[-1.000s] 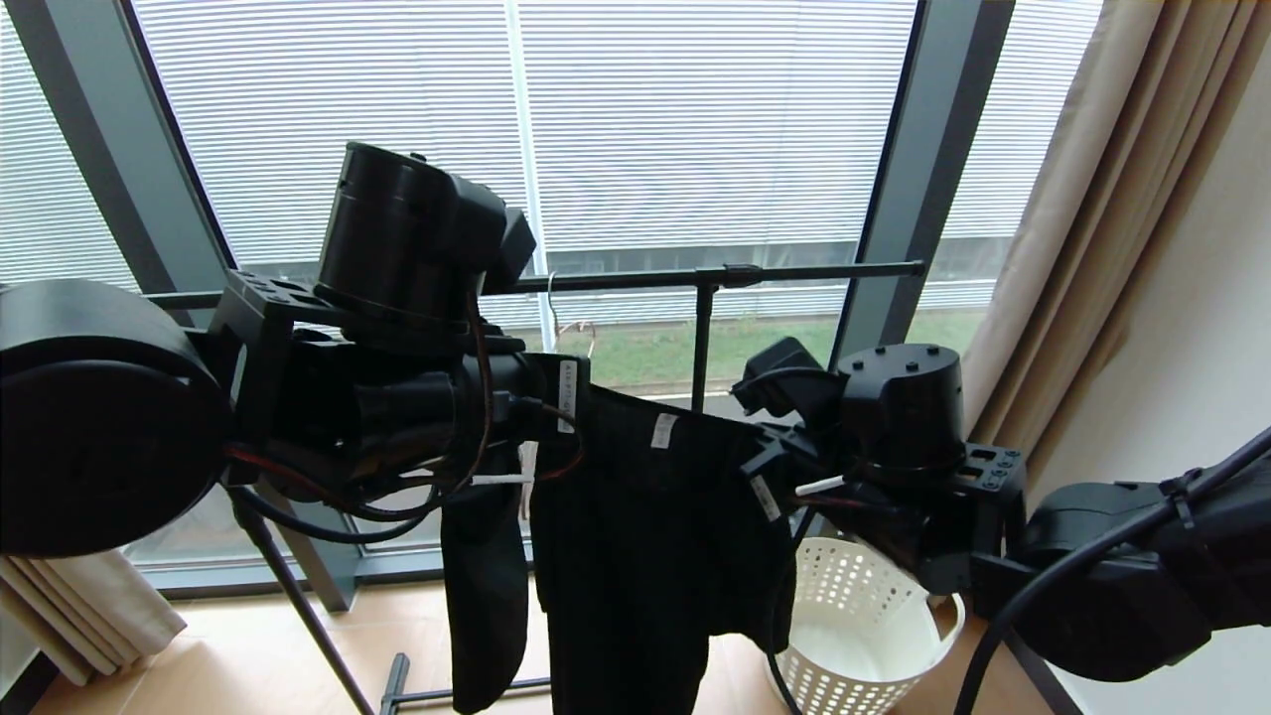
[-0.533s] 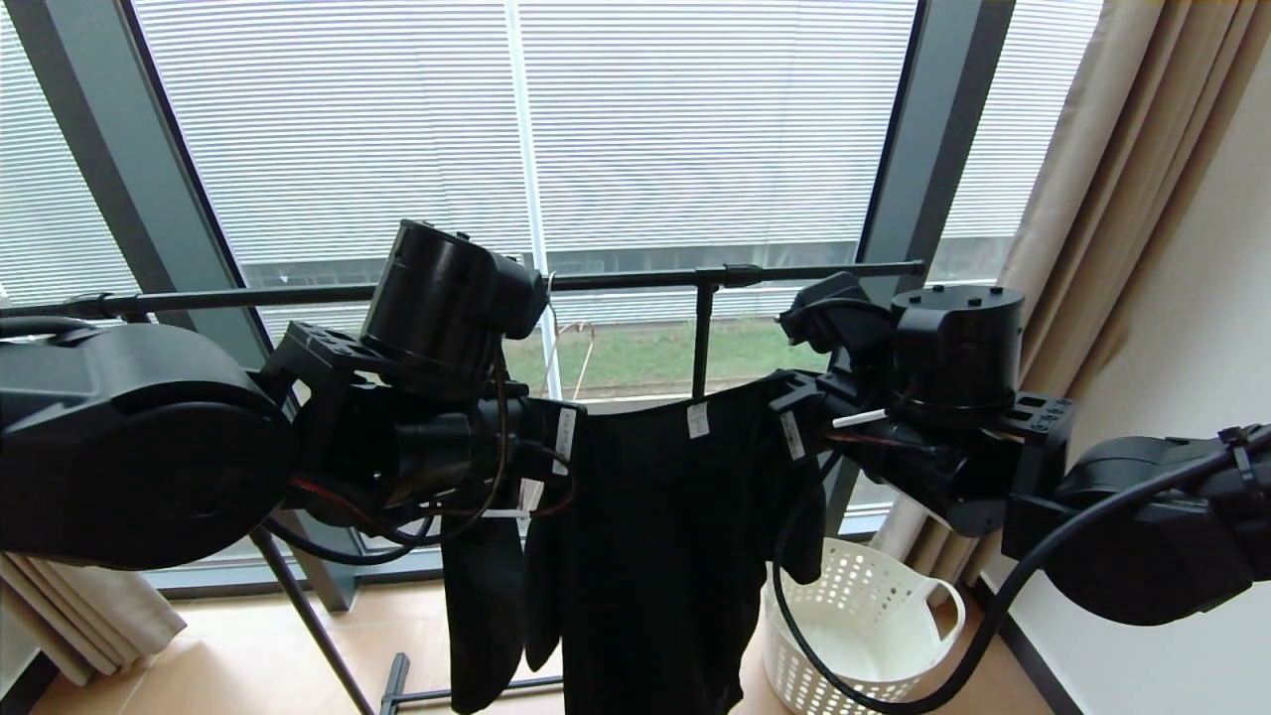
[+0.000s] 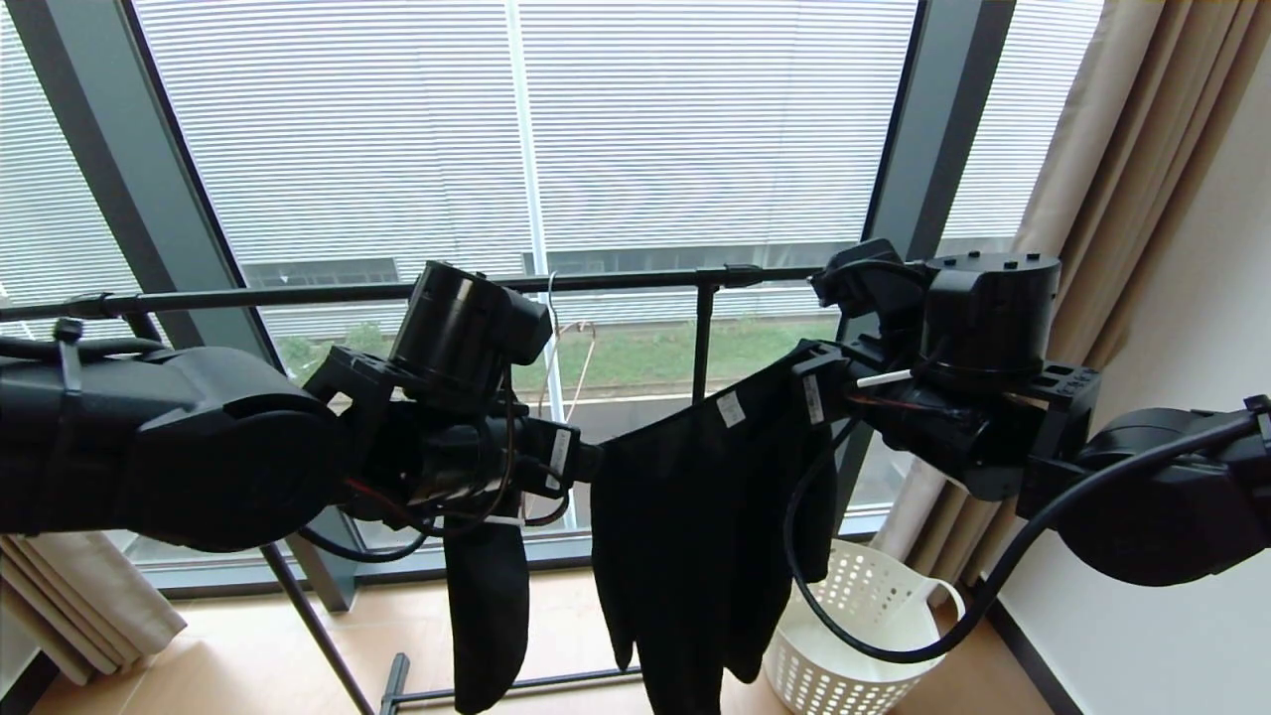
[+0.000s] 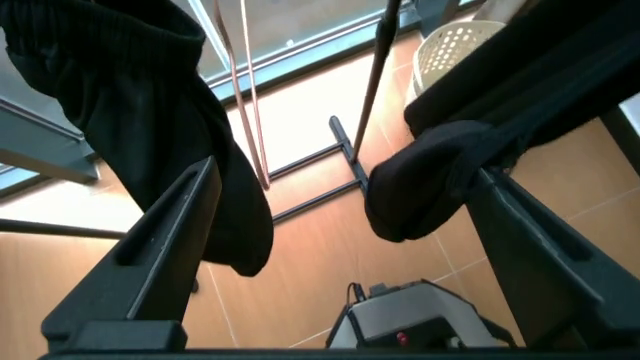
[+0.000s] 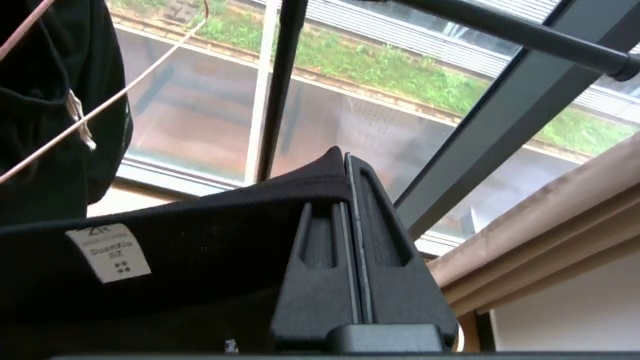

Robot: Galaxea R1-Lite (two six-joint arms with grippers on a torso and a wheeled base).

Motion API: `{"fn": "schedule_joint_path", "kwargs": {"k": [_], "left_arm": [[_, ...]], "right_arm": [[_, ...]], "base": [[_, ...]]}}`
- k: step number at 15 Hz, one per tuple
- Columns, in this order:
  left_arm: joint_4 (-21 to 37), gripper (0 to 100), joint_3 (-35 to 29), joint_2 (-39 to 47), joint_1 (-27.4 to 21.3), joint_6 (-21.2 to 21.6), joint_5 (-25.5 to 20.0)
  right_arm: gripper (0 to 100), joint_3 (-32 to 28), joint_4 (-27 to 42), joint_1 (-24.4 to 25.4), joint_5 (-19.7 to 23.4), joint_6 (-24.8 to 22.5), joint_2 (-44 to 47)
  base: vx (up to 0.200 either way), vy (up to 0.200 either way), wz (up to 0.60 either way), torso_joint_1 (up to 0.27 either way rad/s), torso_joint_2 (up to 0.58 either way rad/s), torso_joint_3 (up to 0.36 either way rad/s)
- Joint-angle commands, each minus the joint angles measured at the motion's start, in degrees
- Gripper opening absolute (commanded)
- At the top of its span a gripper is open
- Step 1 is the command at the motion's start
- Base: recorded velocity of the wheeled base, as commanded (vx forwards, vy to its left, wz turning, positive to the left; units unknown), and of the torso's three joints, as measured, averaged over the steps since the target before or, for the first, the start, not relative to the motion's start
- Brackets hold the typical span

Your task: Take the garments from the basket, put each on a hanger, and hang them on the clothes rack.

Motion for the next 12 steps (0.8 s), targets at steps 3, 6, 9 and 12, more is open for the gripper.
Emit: {"fn": "schedule_joint_path", "kwargs": {"k": [3,6,9,12], "left_arm": [[-1.52,100,-4.05,6.86,3.31,0.01,-0.43],[-1.43,100,-5.28,8.36,4.71,1.07,-1.75],[-1.34,100,-4.14,5.81,5.15,1.07,-8.78],[-1.43,100,-1.24,1.77,7.00,1.15,-20.12]], "right_arm": [[0,-0.80,-0.12,-0.87,0.03,0.07,0.04],[0,-3.09,0.32,-2.62,0.03,1.30,0.83],[0,-3.79,0.32,-2.97,-0.06,1.30,2.42],[0,-3.88,0.23,-2.97,-0.06,1.30,3.21]], "base": [[0.000,0.000,0.00,0.000,0.00,0.000],[0.000,0.000,0.00,0.000,0.00,0.000],[0.000,0.000,0.00,0.000,0.00,0.000],[0.000,0.000,0.00,0.000,0.00,0.000]]}}
